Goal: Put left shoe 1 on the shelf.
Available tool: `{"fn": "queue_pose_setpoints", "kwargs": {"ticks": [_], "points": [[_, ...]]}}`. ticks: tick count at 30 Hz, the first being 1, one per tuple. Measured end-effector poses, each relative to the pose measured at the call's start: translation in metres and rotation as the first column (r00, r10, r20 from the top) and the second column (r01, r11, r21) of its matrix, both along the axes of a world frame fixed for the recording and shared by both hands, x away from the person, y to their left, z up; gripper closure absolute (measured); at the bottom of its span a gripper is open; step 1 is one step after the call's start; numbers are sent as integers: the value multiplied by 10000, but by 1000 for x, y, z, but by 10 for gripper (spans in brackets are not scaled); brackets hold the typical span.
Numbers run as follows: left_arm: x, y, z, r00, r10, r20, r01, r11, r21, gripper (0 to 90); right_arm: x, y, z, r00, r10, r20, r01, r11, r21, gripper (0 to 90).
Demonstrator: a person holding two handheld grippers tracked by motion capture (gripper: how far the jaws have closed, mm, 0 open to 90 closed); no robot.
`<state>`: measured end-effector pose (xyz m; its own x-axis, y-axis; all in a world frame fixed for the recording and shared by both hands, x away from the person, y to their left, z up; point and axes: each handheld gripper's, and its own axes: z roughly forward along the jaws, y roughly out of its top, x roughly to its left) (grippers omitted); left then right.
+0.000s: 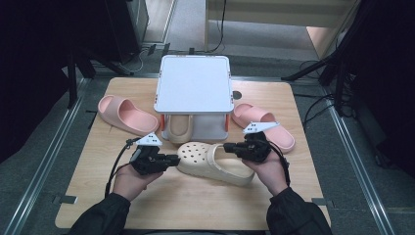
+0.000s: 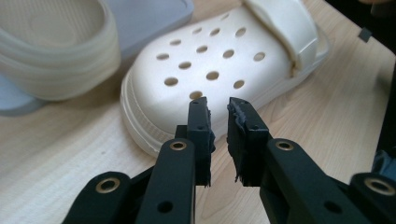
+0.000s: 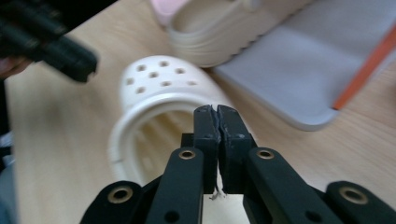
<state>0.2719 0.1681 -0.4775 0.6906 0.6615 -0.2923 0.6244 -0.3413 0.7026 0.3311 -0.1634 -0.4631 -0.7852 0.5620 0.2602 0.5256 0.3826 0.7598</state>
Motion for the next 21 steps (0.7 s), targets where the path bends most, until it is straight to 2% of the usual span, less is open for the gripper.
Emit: {"fn": "queue_pose_setpoints", "kwargs": {"ticks": [5, 7, 8, 11, 12, 19, 21], "points": [[-2, -12, -14, 9998, -49, -182, 50, 10000, 32, 788, 21, -1, -6, 9985, -535, 136, 536, 9985, -79, 887], [-2, -15, -17, 9999, -88, -145, 91, 9998, 185, 786, 28, 2, -12, 9987, -502, -63, 501, 9986, -166, 884], [-1, -16, -17, 9998, -105, -139, 108, 9996, 259, 786, 31, 5, -15, 9990, -385, -224, 376, 9985, -408, 880], [2, -16, -21, 9999, 38, -111, -35, 9996, 297, 786, 35, 13, -18, 9999, -89, -130, 80, 9977, -679, 881], [3, -15, -22, 9999, 35, -154, -33, 9999, 139, 795, 36, 16, -19, 9999, -33, -148, 22, 9973, -741, 887], [3, -19, -23, 9996, -189, -198, 195, 9994, 297, 800, 30, 16, -19, 9999, -91, -145, 78, 9961, -873, 890], [2, -22, -24, 9999, -151, -27, 152, 9994, 296, 807, 29, 15, -19, 9997, -160, -166, 145, 9962, -864, 895]]}}
